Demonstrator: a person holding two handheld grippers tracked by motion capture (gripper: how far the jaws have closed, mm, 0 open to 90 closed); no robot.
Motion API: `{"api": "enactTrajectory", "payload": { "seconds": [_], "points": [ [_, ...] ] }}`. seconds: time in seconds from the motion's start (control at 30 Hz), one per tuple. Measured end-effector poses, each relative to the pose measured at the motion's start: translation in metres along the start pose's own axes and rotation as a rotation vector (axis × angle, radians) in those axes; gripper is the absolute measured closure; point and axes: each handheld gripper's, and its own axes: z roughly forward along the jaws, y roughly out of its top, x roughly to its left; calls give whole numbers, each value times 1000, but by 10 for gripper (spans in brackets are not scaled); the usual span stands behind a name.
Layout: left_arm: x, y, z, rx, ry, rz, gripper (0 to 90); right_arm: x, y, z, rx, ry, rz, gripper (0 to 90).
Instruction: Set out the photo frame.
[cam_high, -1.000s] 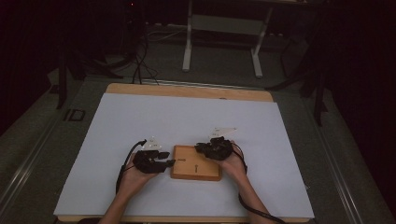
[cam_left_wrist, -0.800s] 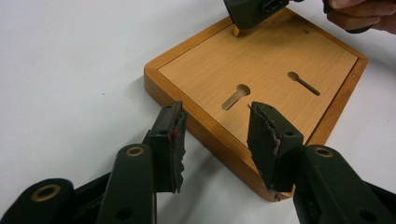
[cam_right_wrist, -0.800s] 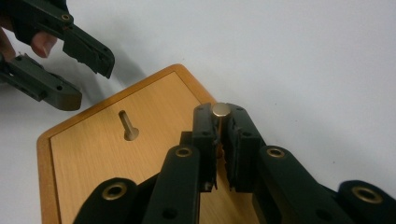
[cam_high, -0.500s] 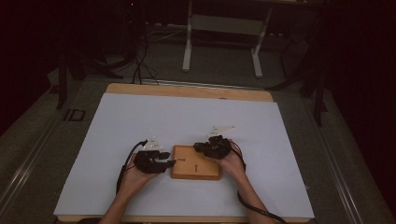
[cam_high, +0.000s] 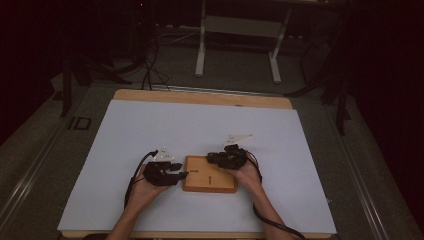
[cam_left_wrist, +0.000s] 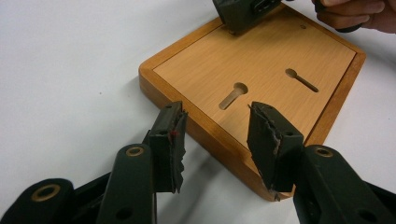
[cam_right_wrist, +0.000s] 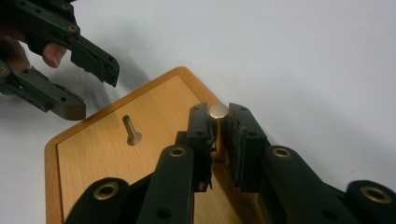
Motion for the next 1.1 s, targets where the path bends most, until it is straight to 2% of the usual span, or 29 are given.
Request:
{"api": "enactTrajectory", "payload": {
  "seconds": [0.3, 0.67, 0.87, 1.03, 1.1],
  "points": [
    [-1, 0, -1, -8, -12, 1, 557, -1, 1, 3, 22, 1, 15, 828],
    [-3, 1, -2, -11, -17, 16, 558, -8, 9, 4, 79, 48, 62, 829],
    [-3, 0, -4, -10, -8, 26, 542, -12, 11, 4, 91, 69, 65, 831],
    [-6, -4, -7, -11, -12, 58, 524, -12, 11, 4, 94, 73, 68, 832],
    [-8, -6, -10, -27, -24, 90, 512, -14, 12, 4, 94, 82, 80, 832]
  ]
}}
